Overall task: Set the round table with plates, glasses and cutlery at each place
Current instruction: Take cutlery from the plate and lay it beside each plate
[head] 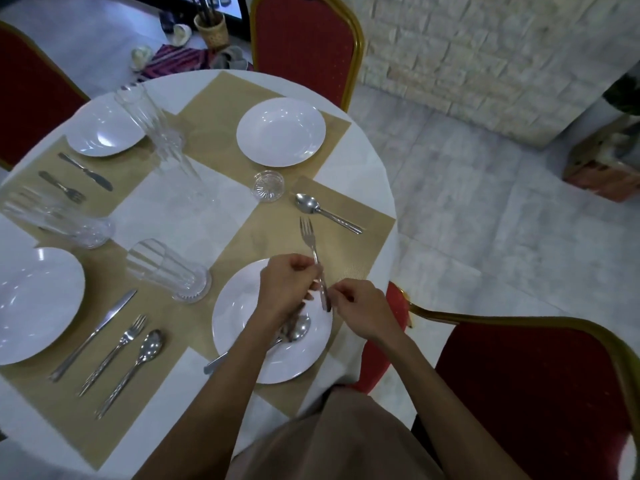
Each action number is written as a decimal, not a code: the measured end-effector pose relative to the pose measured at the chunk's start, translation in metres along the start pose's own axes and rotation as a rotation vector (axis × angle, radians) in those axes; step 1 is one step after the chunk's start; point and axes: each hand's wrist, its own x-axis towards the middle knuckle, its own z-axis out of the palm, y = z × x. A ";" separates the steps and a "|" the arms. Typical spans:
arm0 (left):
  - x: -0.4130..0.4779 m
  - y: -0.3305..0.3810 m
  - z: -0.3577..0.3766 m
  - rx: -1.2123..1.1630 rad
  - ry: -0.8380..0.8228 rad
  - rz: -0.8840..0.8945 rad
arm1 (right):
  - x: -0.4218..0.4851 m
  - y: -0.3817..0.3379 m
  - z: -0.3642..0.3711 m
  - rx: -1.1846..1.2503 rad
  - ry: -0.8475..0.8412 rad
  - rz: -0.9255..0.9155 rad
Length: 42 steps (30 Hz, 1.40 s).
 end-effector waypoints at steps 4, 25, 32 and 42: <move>0.043 0.011 0.018 -0.177 0.013 -0.066 | 0.029 -0.006 -0.012 0.162 0.091 0.088; 0.129 -0.015 0.039 0.499 -0.032 0.361 | 0.118 0.019 -0.013 -0.165 0.211 0.050; 0.134 -0.019 0.035 0.452 -0.043 0.376 | 0.108 0.027 -0.011 -0.203 0.263 0.013; 0.126 -0.018 0.035 0.483 -0.020 0.468 | 0.111 0.027 -0.010 -0.241 0.269 0.056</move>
